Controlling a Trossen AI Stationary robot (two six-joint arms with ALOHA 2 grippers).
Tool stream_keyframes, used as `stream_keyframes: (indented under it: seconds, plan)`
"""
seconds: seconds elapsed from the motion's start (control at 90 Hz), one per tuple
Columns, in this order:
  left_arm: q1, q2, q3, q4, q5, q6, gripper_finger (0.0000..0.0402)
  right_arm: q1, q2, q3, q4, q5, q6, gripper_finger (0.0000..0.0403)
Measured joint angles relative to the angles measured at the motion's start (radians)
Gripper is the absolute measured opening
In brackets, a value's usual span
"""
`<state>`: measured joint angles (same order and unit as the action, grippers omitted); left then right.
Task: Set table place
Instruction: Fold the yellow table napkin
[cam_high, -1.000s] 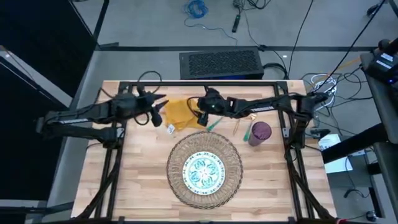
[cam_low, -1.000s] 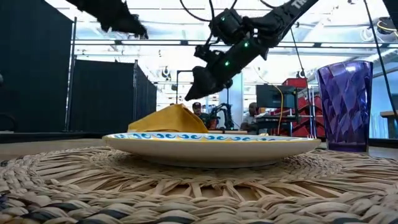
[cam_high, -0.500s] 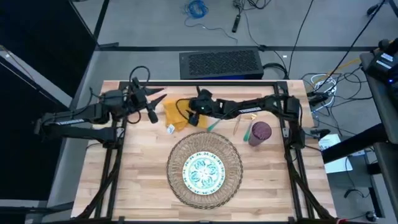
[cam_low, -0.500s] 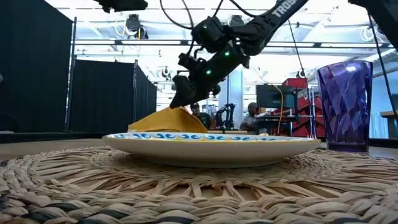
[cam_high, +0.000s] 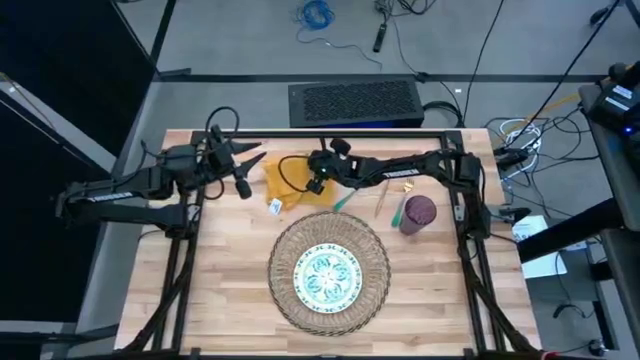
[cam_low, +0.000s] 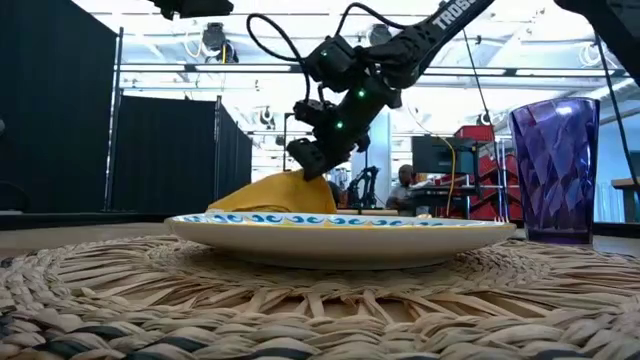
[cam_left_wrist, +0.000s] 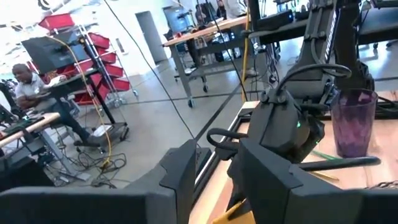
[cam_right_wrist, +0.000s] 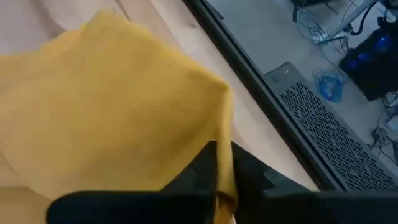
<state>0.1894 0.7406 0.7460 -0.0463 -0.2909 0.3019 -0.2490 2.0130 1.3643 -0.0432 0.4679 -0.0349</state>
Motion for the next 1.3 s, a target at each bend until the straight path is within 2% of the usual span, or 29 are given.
stream_keyframes:
  seconds: [0.144, 0.367, 0.411, 0.511, 0.556, 0.667, 0.822, 1.033, 1.178, 1.3]
  plan:
    - [0.0, 0.0, 0.0, 0.0, 0.0, -0.001, 0.0107, -0.002, -0.062, 0.0, -0.064, -0.001, 0.011, 0.0001]
    - [0.0, 0.0, 0.0, 0.0, 0.0, -0.006, 0.0107, -0.079, -0.154, 0.001, -0.3, 0.004, 0.106, 0.0]
    - [0.0, 0.0, 0.0, 0.0, 0.001, -0.006, 0.0107, -0.096, -0.157, 0.001, -0.329, -0.036, 0.125, 0.0]
    - [0.0, 0.0, 0.0, 0.002, 0.01, -0.007, 0.0107, -0.129, -0.157, 0.001, -0.348, -0.213, 0.14, 0.0003]
    - [0.0, 0.0, 0.0, 0.003, 0.015, -0.008, 0.0107, -0.135, -0.157, 0.001, -0.342, -0.259, 0.14, 0.0009]
    - [0.0, 0.0, 0.0, 0.003, 0.029, -0.008, 0.0107, -0.129, -0.157, 0.001, -0.325, -0.277, 0.103, 0.0038]
    - [0.0, 0.0, 0.0, 0.003, 0.03, -0.009, 0.0107, -0.115, -0.157, 0.001, -0.318, -0.28, 0.057, 0.0105]
    - [0.0, 0.0, 0.0, 0.003, 0.031, -0.009, 0.0107, -0.12, -0.158, 0.001, -0.32, -0.12, 0.049, 0.0191]
    - [0.0, 0.0, 0.0, 0.003, 0.031, -0.009, 0.0107, -0.124, -0.176, 0.001, -0.314, -0.113, 0.063, 0.0225]
    - [0.0, 0.0, 0.0, 0.003, 0.031, -0.009, 0.0107, -0.131, -0.194, 0.001, -0.319, -0.128, 0.099, 0.0237]
